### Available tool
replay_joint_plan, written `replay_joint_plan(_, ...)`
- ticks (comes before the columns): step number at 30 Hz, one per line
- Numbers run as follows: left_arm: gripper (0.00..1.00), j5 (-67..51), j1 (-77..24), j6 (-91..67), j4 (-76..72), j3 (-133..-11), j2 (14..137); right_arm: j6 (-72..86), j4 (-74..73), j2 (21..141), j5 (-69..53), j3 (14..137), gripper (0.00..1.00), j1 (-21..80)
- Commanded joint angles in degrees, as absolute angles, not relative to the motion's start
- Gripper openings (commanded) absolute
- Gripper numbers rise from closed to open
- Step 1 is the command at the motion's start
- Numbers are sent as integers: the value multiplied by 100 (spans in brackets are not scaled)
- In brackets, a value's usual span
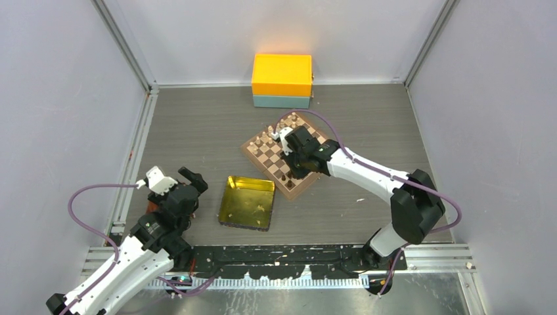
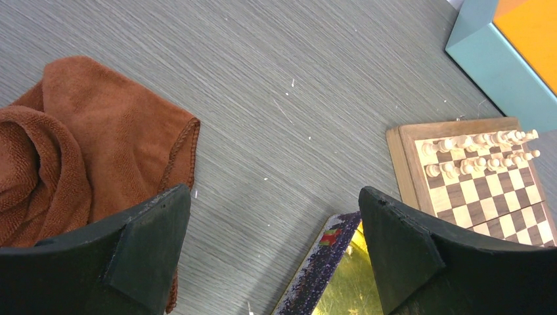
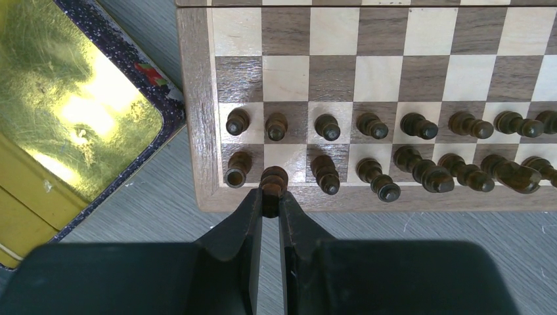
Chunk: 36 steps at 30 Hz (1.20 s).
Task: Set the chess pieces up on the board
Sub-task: Place the chess piece on the chessboard.
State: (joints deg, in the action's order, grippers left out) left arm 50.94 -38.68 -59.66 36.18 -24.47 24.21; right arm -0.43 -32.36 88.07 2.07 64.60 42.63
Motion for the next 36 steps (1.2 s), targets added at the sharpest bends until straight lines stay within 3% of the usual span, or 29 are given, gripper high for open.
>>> replay_joint_plan(1,100,5230,-3887,-6028,3332,-2408,2407,-7,-2898,8826,145,6436,1,4190)
replay_joint_plan(36,100,5239,-3893,-6045,3288,-2373,2497,-7,-2654,9243,-149,6258,1,4019)
